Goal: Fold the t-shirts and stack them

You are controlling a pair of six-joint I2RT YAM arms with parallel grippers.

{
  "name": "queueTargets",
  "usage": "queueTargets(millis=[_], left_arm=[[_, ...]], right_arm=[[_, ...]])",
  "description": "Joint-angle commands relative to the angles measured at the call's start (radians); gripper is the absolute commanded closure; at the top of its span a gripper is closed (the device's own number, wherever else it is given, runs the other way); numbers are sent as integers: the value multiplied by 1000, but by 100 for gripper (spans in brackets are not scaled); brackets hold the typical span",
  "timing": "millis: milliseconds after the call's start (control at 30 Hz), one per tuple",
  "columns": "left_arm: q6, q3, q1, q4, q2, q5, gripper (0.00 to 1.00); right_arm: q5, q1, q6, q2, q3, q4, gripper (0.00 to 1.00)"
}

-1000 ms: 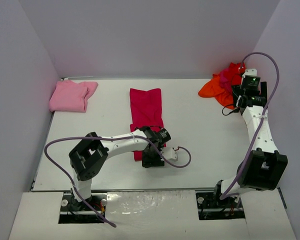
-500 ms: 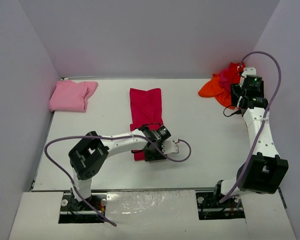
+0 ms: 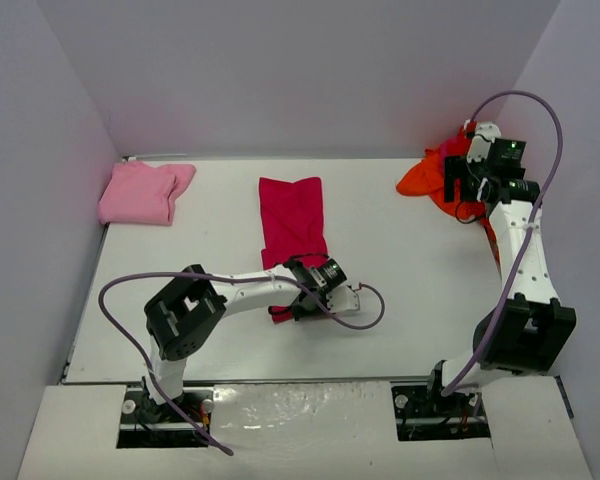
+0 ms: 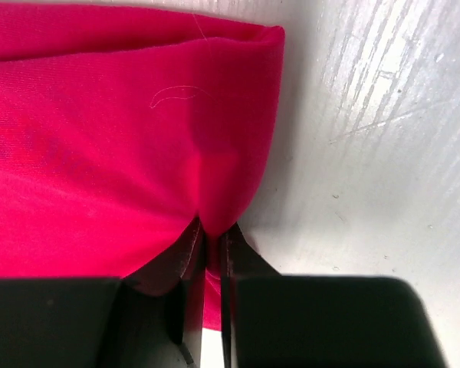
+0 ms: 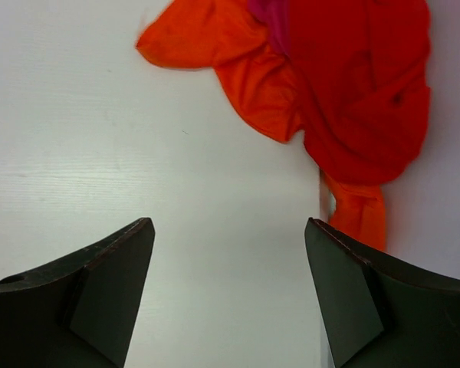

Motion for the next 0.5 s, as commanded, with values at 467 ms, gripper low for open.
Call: queueTargets(millis=[467], left_arm=[[22, 83, -41, -356, -164, 125, 100]], right_arm=[[-563, 258, -129, 555, 437, -370, 37]])
